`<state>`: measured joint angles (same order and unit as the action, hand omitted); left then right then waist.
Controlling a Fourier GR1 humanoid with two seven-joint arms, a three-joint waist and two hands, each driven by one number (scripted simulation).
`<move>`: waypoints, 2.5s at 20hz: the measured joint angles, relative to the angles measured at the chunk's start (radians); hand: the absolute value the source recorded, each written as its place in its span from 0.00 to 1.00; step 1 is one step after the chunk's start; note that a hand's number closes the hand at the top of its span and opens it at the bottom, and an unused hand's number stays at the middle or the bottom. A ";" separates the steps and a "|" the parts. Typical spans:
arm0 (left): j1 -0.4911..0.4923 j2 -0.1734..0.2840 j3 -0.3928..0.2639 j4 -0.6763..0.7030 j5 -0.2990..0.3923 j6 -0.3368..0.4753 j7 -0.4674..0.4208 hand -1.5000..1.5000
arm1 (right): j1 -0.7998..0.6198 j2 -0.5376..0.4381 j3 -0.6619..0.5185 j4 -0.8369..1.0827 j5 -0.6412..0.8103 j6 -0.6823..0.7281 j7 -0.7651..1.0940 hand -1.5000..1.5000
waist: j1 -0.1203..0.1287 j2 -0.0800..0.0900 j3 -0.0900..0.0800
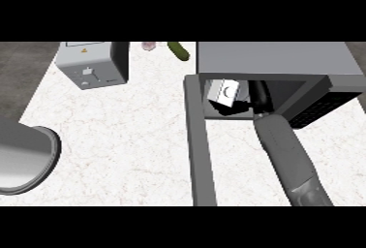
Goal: Pick up the milk, place it into the microwave and close the microwave
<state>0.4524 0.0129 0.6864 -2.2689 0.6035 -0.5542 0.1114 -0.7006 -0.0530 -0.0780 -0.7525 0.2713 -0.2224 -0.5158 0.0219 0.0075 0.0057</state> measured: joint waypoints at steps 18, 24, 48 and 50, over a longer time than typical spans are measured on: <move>-0.099 0.052 -0.028 0.047 -0.003 0.006 0.033 0.00 | -0.312 -0.085 -0.095 0.478 0.107 -0.349 -0.088 1.00 | 0.066 0.038 0.003; -0.121 0.057 -0.037 0.070 -0.018 0.001 0.029 0.00 | -0.341 -0.128 -0.085 0.544 0.151 -0.453 -0.113 1.00 | 0.089 0.050 0.003; -0.187 0.089 -0.101 0.145 -0.114 -0.063 0.009 0.00 | -0.387 -0.184 -0.072 0.645 0.204 -0.489 -0.091 0.00 | 0.112 0.058 0.002; -0.191 0.086 -0.118 0.146 -0.119 -0.074 0.007 0.00 | -0.391 -0.175 -0.090 0.643 0.185 -0.446 -0.107 0.00 | 0.108 0.056 0.003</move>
<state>0.2616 0.0984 0.5689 -2.1228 0.4848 -0.6280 0.1185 -1.0912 -0.2278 -0.1677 -0.1094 0.4563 -0.6686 -0.6226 0.1297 0.0637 0.0084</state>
